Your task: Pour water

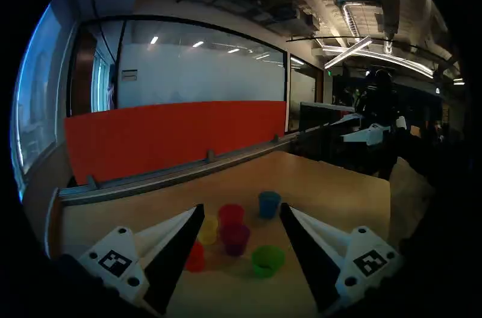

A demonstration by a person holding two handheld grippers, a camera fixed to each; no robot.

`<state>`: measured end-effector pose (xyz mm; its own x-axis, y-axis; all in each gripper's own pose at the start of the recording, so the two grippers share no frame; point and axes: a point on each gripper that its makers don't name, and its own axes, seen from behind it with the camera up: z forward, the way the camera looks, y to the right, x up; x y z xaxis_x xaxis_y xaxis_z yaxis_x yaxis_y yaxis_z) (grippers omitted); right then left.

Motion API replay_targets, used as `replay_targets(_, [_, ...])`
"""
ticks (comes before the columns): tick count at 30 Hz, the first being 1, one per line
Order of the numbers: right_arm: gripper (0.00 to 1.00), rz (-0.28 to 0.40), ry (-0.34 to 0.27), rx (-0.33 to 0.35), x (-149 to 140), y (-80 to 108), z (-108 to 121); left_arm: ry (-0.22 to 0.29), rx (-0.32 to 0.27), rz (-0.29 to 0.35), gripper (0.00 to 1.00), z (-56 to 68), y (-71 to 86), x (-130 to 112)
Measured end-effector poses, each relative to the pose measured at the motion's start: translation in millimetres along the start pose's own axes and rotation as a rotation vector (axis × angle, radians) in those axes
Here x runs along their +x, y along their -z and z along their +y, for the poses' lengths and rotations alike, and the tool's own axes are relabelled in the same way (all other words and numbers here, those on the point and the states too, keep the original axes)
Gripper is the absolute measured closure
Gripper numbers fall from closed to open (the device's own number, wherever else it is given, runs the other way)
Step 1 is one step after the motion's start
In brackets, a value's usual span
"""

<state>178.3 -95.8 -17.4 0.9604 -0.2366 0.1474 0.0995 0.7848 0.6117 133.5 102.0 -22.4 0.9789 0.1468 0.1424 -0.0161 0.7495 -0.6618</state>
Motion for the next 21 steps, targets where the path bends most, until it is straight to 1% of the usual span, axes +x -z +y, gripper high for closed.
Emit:
replay_targets(2, [0.0, -0.006, 0.0, -0.002, -2.5, -1.5, 0.4, -0.001, -0.003, -0.003, 0.06, 0.2, -2.3, -4.5])
replay_targets(8, [0.0, -0.028, -0.006, 0.004, -10.4, -5.4, 0.3, -0.024, -0.014, -0.014, 0.06, 5.9, -5.6, -18.0])
replay_targets(11, [0.0, -0.037, -0.005, 0.006, -14.9, -8.3, 0.3, -0.027, -0.021, -0.022, 0.06, 8.5, -7.0, -23.7])
replay_targets(17, [0.0, -0.06, -0.012, 0.016, -25.0, -15.4, -1.7, -0.017, -0.03, -0.048, 0.06, 9.5, -12.5, -42.2])
replay_targets(21, [0.0, -0.075, -0.016, 0.017, -33.7, -20.1, -1.0, -0.032, -0.037, -0.064, 0.06, 11.6, -16.6, -54.6])
